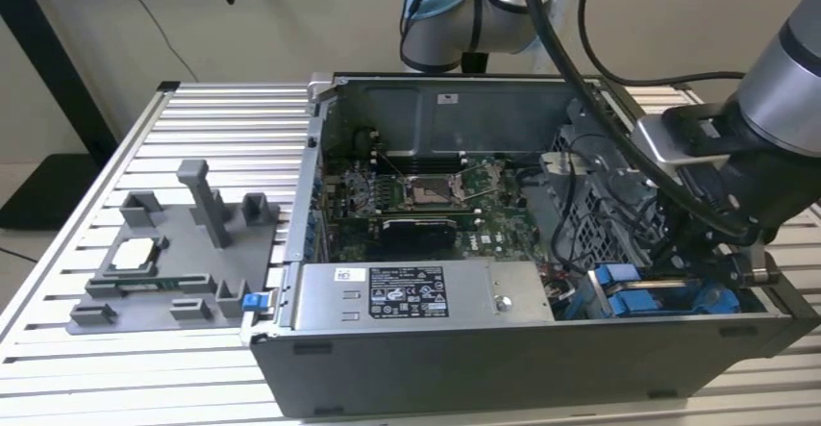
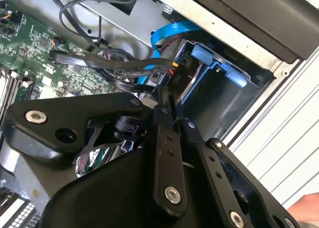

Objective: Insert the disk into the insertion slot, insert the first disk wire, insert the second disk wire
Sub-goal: 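Insert the second disk wire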

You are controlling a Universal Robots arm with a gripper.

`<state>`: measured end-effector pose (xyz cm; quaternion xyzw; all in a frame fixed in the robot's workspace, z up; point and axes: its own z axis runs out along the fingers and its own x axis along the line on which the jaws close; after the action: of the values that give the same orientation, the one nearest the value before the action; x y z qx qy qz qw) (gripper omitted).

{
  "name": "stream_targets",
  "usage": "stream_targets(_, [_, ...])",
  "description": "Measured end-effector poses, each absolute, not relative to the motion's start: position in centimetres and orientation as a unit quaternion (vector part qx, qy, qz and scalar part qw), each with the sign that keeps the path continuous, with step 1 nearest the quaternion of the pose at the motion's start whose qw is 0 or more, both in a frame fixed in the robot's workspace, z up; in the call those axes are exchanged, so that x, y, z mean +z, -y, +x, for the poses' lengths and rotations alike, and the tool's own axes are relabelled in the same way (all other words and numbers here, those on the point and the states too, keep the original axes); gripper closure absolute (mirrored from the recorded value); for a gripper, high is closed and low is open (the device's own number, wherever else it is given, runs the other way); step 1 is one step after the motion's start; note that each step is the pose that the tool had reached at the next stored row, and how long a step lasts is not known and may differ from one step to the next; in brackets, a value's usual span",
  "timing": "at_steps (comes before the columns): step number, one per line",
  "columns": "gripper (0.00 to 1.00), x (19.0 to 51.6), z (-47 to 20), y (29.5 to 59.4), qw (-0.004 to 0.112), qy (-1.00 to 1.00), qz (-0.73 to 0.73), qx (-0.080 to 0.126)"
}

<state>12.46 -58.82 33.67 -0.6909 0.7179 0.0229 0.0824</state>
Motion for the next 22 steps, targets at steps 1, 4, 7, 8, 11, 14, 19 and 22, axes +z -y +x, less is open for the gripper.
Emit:
stream_targets(1, [1.00,33.6,12.5,58.8,0.082,-0.718,-0.691,0.023])
stream_targets(4, [0.00,33.6,12.5,58.8,0.084,-0.718,-0.690,0.024])
stream_targets(7, [0.00,34.3,12.4,58.8,0.084,-0.718,-0.690,0.025])
stream_targets(8, [0.00,34.7,12.4,58.8,0.084,-0.718,-0.690,0.025])
stream_targets(11, [0.00,35.3,12.4,58.8,0.084,-0.718,-0.690,0.025])
stream_targets(14, [0.00,35.7,12.5,58.8,0.081,-0.718,-0.690,0.028])
stream_targets(19, [0.00,36.0,12.7,58.8,0.064,-0.720,-0.690,0.040])
stream_targets(22, [0.00,36.7,13.1,58.8,0.060,-0.721,-0.689,0.044])
